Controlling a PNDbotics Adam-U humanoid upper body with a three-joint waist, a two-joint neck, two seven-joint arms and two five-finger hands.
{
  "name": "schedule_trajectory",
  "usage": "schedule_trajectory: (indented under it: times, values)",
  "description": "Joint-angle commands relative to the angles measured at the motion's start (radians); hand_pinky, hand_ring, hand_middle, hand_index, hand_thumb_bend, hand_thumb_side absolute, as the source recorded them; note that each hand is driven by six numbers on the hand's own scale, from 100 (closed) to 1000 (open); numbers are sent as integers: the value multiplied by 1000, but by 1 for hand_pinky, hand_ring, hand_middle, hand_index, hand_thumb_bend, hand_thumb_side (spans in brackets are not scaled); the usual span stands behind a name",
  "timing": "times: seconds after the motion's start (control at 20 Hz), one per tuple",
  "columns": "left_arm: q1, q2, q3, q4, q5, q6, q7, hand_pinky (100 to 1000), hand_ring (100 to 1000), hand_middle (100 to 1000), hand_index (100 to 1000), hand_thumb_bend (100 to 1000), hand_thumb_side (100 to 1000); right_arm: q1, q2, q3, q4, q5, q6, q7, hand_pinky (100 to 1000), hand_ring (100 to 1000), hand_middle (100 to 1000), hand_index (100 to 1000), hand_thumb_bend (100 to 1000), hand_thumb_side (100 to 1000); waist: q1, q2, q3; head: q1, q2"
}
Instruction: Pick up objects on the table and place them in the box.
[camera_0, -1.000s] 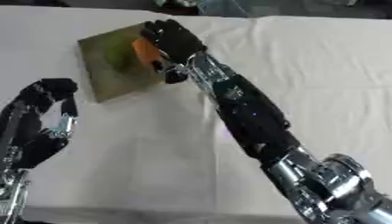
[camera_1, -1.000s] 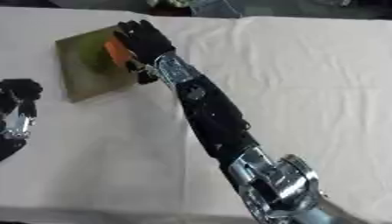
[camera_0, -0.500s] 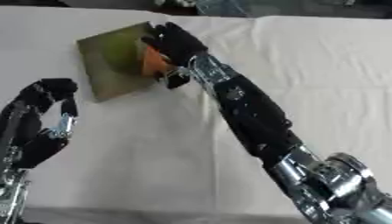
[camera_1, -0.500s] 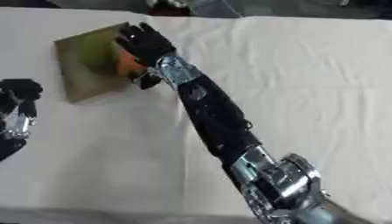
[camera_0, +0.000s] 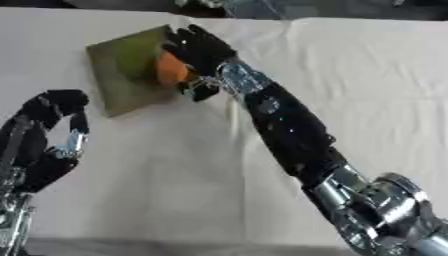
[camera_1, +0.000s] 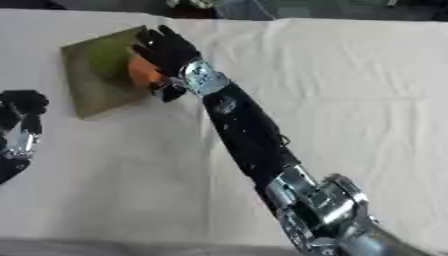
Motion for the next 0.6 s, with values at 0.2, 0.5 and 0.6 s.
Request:
schedule_trajectory:
  times: [0.2,0.5,0.6]
  values:
    - [-4,4,8,-19,-5,-1,0,777,757,681,775,114,326,-30,-20,6,-27,7,-10,-7,1000,1000,1000,1000,364,428,7,-15,-2,3,5]
    - [2,7,14,-18,-8,0,4,776,757,682,776,114,326,-58,-67,48,-102,-75,-85,-9,1000,1000,1000,1000,385,394,2,-20,-26,23,5]
    - [6,9,18,-17,-11,1,8,775,757,682,775,115,327,-65,-99,74,-156,-142,-125,-7,1000,1000,1000,1000,371,346,-1,-23,-40,35,5]
